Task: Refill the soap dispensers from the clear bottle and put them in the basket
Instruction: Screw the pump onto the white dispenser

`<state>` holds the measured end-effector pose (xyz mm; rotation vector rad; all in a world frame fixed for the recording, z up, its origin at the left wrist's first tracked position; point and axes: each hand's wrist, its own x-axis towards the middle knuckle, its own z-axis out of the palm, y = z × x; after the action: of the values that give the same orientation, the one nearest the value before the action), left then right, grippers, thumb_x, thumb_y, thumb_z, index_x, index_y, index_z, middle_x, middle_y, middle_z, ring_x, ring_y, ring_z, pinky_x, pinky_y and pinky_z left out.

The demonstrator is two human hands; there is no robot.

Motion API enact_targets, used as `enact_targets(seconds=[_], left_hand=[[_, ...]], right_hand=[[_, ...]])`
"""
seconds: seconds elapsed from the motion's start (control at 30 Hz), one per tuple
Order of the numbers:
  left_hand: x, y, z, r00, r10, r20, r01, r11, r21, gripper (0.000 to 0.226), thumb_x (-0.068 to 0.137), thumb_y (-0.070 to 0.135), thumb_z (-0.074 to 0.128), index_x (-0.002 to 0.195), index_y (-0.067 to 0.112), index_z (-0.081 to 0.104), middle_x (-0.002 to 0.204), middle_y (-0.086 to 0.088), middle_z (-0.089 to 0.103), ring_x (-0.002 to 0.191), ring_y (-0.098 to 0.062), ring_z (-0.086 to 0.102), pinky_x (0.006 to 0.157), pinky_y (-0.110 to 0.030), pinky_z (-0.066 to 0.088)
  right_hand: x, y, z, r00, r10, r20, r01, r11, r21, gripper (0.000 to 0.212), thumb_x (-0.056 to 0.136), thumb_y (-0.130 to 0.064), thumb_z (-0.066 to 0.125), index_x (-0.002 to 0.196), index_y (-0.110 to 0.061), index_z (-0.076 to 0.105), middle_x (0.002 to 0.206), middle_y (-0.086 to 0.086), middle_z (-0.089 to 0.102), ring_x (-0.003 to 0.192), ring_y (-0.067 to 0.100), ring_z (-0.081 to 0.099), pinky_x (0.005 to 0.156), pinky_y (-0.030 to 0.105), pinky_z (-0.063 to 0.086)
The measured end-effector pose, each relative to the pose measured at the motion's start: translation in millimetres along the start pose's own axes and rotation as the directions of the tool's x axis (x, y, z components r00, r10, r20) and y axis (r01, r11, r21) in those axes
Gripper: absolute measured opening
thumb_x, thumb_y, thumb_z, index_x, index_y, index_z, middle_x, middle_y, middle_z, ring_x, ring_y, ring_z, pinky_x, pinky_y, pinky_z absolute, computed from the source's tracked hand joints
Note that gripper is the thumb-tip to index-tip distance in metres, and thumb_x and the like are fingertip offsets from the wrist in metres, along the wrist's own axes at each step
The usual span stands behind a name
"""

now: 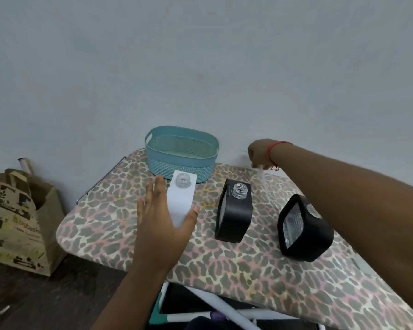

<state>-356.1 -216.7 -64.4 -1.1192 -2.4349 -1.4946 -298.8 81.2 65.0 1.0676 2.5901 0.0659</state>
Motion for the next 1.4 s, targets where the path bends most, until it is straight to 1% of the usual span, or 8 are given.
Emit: enact_targets(seconds=[0.17,0.3,0.4,0.53,0.7,0.9,1.23,1.4], left_hand=[[0,7,-4,0.997,-0.067,0.022,0.068,0.998,-0.018,0.095,0.092,0.059,0.059,0.164,0.022,0.01,0.17,-0.004,0.017,0.155,-0.021,0.014,0.127,-0.054,0.015],[0,15,-9,0.996,-0.087,0.016,0.087,0.996,-0.006,0.096,0.093,0.054,0.064,0.163,0.024,0.007,0.171,-0.003,0.015,0.156,-0.021,0.012,0.126,-0.053,0.016],[3,19,-14,0.997,-0.075,0.016,0.075,0.997,0.016,0.099,0.092,0.051,0.067,0.164,0.023,0.004,0.171,-0.003,0.014,0.156,-0.021,0.011,0.127,-0.053,0.015],[8,21,-16,0.996,-0.088,0.03,0.086,0.995,0.053,0.1,0.092,0.051,0.067,0.163,0.018,0.005,0.171,-0.006,0.015,0.156,-0.027,0.014,0.126,-0.053,0.017],[10,16,-11,0.994,-0.075,0.084,0.063,0.989,0.133,0.095,0.097,0.053,0.058,0.164,0.016,0.002,0.172,-0.005,0.01,0.159,-0.021,0.003,0.128,-0.049,0.007],[8,16,-8,0.996,-0.062,0.069,0.05,0.985,0.166,0.093,0.098,0.05,0.057,0.164,0.015,0.001,0.172,-0.005,0.009,0.159,-0.02,-0.003,0.128,-0.048,0.004],[4,17,-7,0.997,-0.046,0.064,0.033,0.982,0.187,0.09,0.1,0.05,0.054,0.163,0.012,0.003,0.173,-0.005,0.002,0.158,-0.024,-0.007,0.128,-0.05,0.004],[4,15,-8,0.997,-0.051,0.065,0.038,0.981,0.192,0.087,0.099,0.052,0.055,0.163,0.013,0.01,0.173,-0.006,0.003,0.158,-0.027,-0.008,0.128,-0.051,0.005]], right_hand=[[-31,-3,-23,0.9,-0.002,-0.436,0.195,0.896,0.4,0.035,0.088,-0.016,0.067,0.119,-0.02,0.051,0.103,0.013,0.066,0.083,0.03,0.068,0.072,0.034,0.055],[-70,-19,-35,0.764,-0.005,-0.646,0.428,0.753,0.5,0.07,0.088,-0.017,0.069,0.147,-0.034,0.036,0.082,0.003,0.059,0.067,0.015,0.057,0.057,0.02,0.041],[-97,-40,-42,0.655,0.071,-0.753,0.559,0.624,0.545,0.077,0.086,-0.017,0.072,0.15,-0.028,0.031,0.09,-0.001,0.058,0.076,0.013,0.057,0.067,0.021,0.042],[-118,-68,-43,0.595,0.178,-0.784,0.654,0.459,0.601,0.071,0.084,-0.018,0.075,0.144,-0.019,0.037,0.09,-0.011,0.051,0.079,0.002,0.055,0.07,0.011,0.04],[-131,-97,-31,0.598,0.16,-0.785,0.697,0.379,0.608,0.068,0.084,-0.019,0.077,0.14,-0.02,0.039,0.098,-0.007,0.055,0.084,0.008,0.059,0.074,0.01,0.042],[-132,-113,-14,0.601,0.13,-0.788,0.72,0.34,0.605,0.065,0.083,-0.016,0.077,0.137,-0.02,0.041,0.102,-0.014,0.056,0.083,-0.008,0.059,0.071,-0.002,0.041],[-122,-133,30,0.677,0.032,-0.735,0.675,0.372,0.637,0.066,0.082,-0.012,0.076,0.135,-0.024,0.039,0.114,-0.006,0.059,0.094,0.014,0.063,0.084,0.026,0.052],[-119,-141,41,0.714,0.042,-0.698,0.652,0.322,0.686,0.065,0.082,-0.008,0.075,0.133,-0.028,0.04,0.102,-0.018,0.057,0.09,0.006,0.063,0.074,0.013,0.046]])
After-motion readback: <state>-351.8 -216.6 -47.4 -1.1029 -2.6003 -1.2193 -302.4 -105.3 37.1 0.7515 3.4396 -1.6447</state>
